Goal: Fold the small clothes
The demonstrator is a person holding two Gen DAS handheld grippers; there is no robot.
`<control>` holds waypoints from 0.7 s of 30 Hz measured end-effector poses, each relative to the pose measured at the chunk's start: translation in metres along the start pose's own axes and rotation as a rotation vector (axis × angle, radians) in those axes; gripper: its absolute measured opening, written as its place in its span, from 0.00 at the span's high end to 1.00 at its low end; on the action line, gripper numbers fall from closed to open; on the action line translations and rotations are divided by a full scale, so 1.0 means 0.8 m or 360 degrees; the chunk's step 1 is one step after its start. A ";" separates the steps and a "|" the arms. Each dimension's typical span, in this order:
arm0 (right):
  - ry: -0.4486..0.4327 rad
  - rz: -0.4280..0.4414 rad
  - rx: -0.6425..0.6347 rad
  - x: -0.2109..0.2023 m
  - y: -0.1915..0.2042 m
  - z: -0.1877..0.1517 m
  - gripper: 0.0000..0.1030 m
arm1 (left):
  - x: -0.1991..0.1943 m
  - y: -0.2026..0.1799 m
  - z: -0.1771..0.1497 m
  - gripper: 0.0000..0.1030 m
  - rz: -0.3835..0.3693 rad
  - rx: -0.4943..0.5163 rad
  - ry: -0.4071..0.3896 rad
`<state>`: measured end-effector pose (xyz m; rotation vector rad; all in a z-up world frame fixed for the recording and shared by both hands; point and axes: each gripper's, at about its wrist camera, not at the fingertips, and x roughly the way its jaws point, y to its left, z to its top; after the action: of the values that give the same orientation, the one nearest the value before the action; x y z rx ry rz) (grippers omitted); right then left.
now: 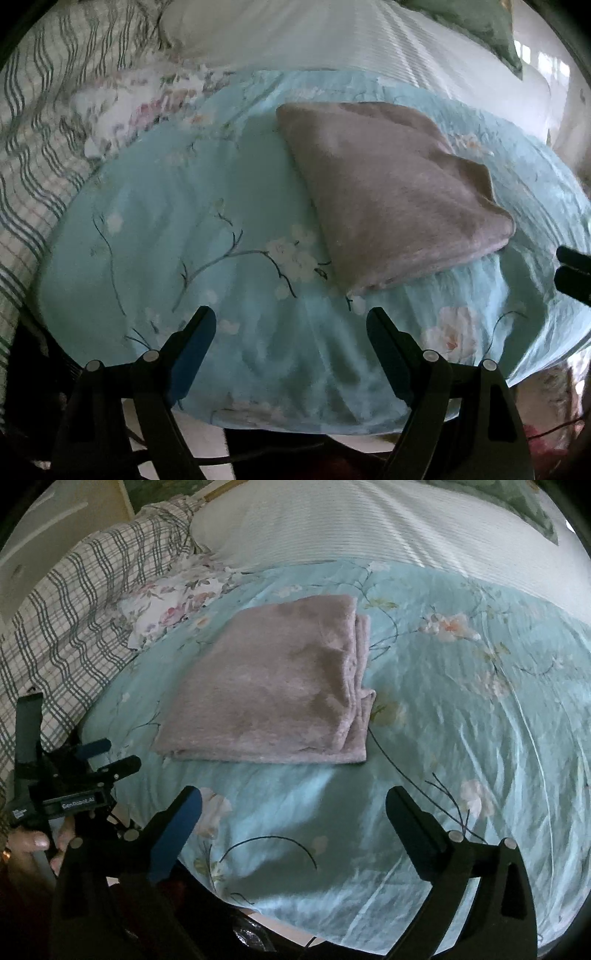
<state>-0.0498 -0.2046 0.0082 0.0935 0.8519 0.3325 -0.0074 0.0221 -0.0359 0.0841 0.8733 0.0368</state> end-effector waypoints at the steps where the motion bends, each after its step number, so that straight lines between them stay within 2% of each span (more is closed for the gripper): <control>1: 0.0004 0.0013 -0.0010 0.000 0.002 0.001 0.03 | -0.004 -0.002 0.002 0.18 0.0020 0.0012 -0.0010; 10: 0.0056 0.0039 -0.0096 0.010 0.010 0.019 0.02 | -0.030 0.001 0.025 0.18 0.0107 0.0021 -0.0097; 16: 0.0104 0.0024 -0.0146 0.025 0.014 0.019 0.02 | -0.023 -0.005 0.029 0.18 0.0132 0.0046 -0.0069; 21: 0.0108 0.0029 -0.0162 0.034 0.013 0.028 0.02 | -0.013 -0.004 0.034 0.18 0.0107 0.0037 -0.0051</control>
<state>-0.0190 -0.1849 0.0056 -0.0047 0.9004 0.3975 0.0067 0.0162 -0.0110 0.1355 0.8386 0.0883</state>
